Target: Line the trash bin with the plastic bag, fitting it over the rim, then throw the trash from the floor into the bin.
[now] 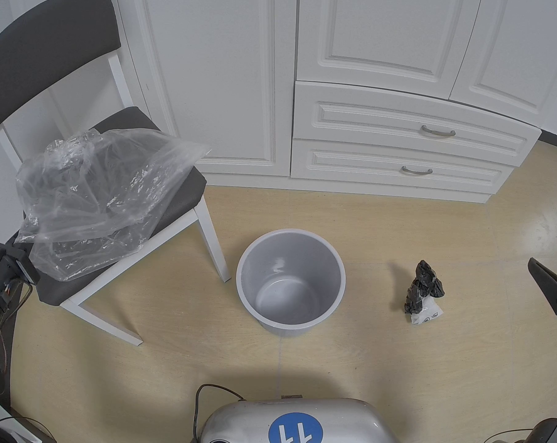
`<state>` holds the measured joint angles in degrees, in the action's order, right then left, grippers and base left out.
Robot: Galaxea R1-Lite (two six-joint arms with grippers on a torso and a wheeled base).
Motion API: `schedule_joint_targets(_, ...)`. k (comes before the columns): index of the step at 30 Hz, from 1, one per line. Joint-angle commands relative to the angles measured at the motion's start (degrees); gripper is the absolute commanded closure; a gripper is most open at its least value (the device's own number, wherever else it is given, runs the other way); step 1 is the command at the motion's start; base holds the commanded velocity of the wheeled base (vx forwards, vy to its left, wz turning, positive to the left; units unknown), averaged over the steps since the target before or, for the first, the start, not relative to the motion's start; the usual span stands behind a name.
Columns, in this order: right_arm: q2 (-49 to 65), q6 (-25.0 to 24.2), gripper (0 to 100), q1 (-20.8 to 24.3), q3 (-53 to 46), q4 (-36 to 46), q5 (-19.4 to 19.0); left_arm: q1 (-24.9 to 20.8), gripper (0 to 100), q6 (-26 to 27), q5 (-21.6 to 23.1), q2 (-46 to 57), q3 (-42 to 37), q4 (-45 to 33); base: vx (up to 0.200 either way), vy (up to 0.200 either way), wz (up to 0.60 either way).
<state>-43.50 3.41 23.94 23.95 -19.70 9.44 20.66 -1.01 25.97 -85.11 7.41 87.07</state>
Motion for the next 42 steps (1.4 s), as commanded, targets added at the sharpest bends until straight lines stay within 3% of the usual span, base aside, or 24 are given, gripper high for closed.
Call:
schedule_joint_targets(1,0.43,0.28,0,-0.21,-1.54,-0.08,0.06,-9.50,100,-0.13,-1.80,4.34,6.39,-0.32,0.000,0.000,0.00)
schedule_joint_targets(7,-1.86,2.04,0,0.23,-2.25,-0.08,0.06,-11.96,100,-0.04,-2.85,8.03,11.40,-2.51,0.000,0.000,0.00)
schedule_joint_targets(11,-3.53,1.86,0,0.49,-3.65,-0.34,0.06,-16.09,100,-0.13,-4.61,12.08,13.42,-9.81,0.000,0.000,0.00)
schedule_joint_targets(13,-4.40,1.77,0,0.93,-4.27,-0.43,-0.03,-19.43,100,-0.04,-7.42,14.27,14.38,-13.32,0.000,0.000,0.00)
schedule_joint_targets(18,-5.46,0.63,0,2.86,-4.35,-3.06,0.58,-34.46,100,0.22,-19.46,17.18,17.81,-25.37,0.000,0.000,0.00)
schedule_joint_targets(22,-5.72,0.72,0,3.22,-3.83,-4.65,0.58,-36.92,100,0.13,-26.58,16.38,20.98,-28.18,0.000,0.000,0.00)
schedule_joint_targets(26,-8.54,-1.48,0,3.66,-1.10,-6.58,0.58,-37.54,100,0.13,-26.76,16.38,20.89,-28.27,0.000,0.000,0.00)
schedule_joint_targets(29,-11.35,-7.46,0,6.29,4.08,-7.37,0.58,-41.14,100,0.31,-27.72,16.03,20.71,-28.27,0.000,0.000,0.00)
schedule_joint_targets(34,-14.25,-8.60,0,7.08,8.48,-3.59,-0.03,-42.46,100,0.40,-27.81,16.03,19.92,-28.00,0.000,0.000,0.00)
schedule_joint_targets(35,-15.30,-11.94,0,8.93,8.48,-3.94,-0.12,-44.39,100,0.40,-27.99,16.03,19.57,-28.00,0.000,0.000,0.00)
schedule_joint_targets(36,-15.30,-11.94,0,8.93,8.48,-3.94,-0.12,-44.39,100,0.40,-27.99,16.03,19.57,-28.00,0.000,0.000,0.00)
schedule_joint_targets(37,-16.45,-16.77,0,14.47,9.18,-4.29,0.50,-46.50,100,0.31,-28.08,16.38,19.39,-28.00,0.000,0.000,0.00)
schedule_joint_targets(40,-17.32,-18.62,0,20.09,9.80,-4.29,1.64,-50.72,100,0.48,-28.25,16.74,20.01,-28.00,0.000,0.000,0.00)
schedule_joint_targets(42,-17.76,-18.79,0,21.23,9.62,-4.29,2.25,-54.24,100,0.57,-28.34,16.38,21.33,-28.09,0.000,0.000,0.00)
